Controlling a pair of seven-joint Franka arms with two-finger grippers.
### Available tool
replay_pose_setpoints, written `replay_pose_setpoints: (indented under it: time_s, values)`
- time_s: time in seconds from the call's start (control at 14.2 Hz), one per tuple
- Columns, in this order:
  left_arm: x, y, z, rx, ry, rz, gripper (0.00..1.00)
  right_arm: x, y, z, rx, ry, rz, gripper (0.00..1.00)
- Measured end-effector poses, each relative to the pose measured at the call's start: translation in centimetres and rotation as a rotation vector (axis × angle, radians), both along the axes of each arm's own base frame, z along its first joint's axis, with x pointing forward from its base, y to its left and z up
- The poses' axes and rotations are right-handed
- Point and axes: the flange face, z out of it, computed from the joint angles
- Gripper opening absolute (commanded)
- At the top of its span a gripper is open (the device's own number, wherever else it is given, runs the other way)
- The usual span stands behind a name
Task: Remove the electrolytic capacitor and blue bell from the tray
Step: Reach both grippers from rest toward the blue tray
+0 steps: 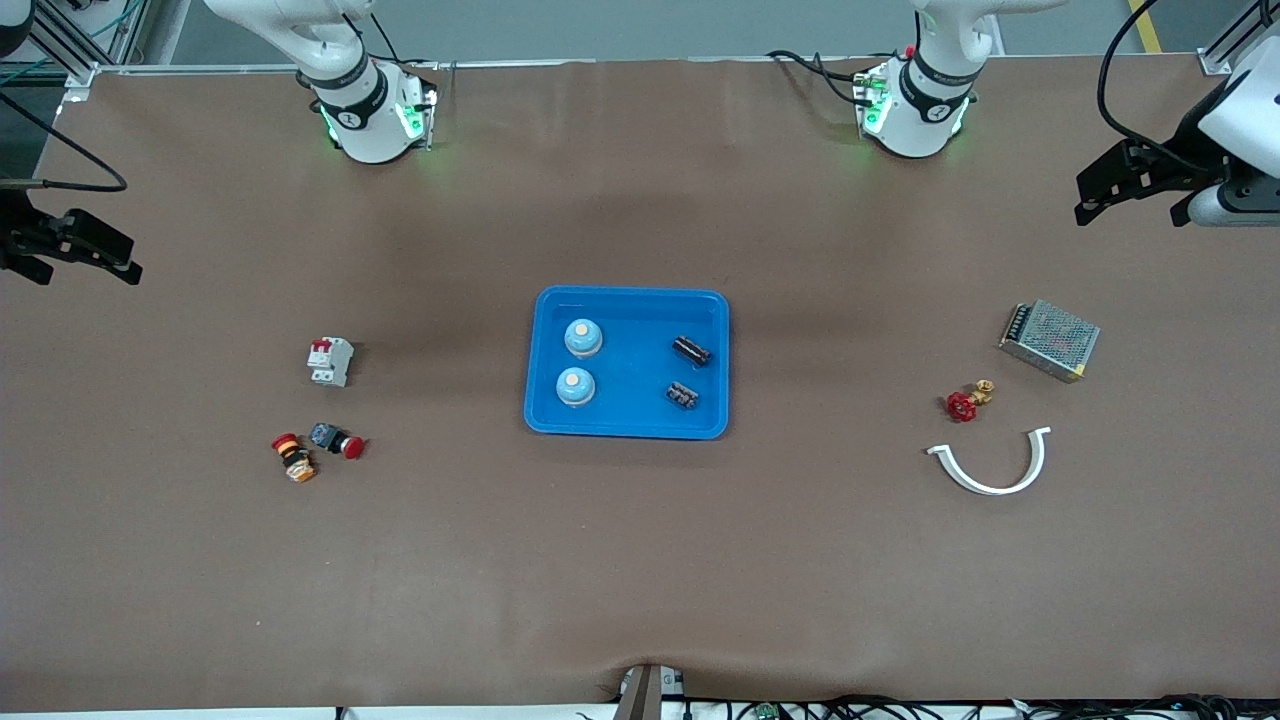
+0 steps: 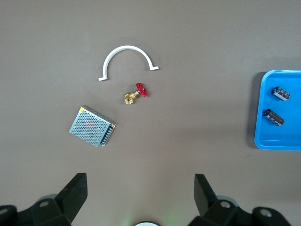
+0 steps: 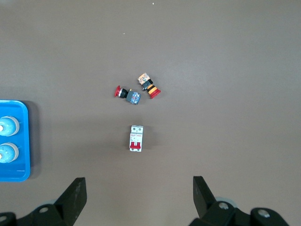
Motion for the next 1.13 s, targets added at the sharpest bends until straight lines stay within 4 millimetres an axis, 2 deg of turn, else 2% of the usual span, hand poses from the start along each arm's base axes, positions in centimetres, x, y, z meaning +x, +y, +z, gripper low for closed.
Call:
replay_pose_setpoints:
  time_s: [0.42,0.56,0.7,0.85,0.99,1.13]
  values:
    - [0.0,-0.2,0.0,0.0,0.001,-0.004,1.0,0.0,0.0,0.0,0.0,0.0,0.0,1.0]
    - [0.2,-1.0,-0.6,0.001,0.013,-0.018,1.0,0.0,0.3,0.0,0.003,-0.001,0.004,1.0]
    - [0.5,-4.3,-1.9,0.005,0.037,-0.061,1.0,0.1,1.1,0.0,0.022,-0.003,-0.008,1.0]
    - [0.4,-9.1,-3.7,0.014,0.069,-0.03,1.0,0.2,2.4,0.0,0.055,-0.003,-0.062,1.0]
    - [0.4,-13.2,-5.8,0.021,0.097,0.03,1.0,0.2,4.9,0.0,0.063,-0.002,-0.083,1.0]
    - [0.7,-16.3,-7.9,0.018,0.113,0.074,1.0,0.2,8.2,0.1,0.069,-0.009,-0.103,1.0]
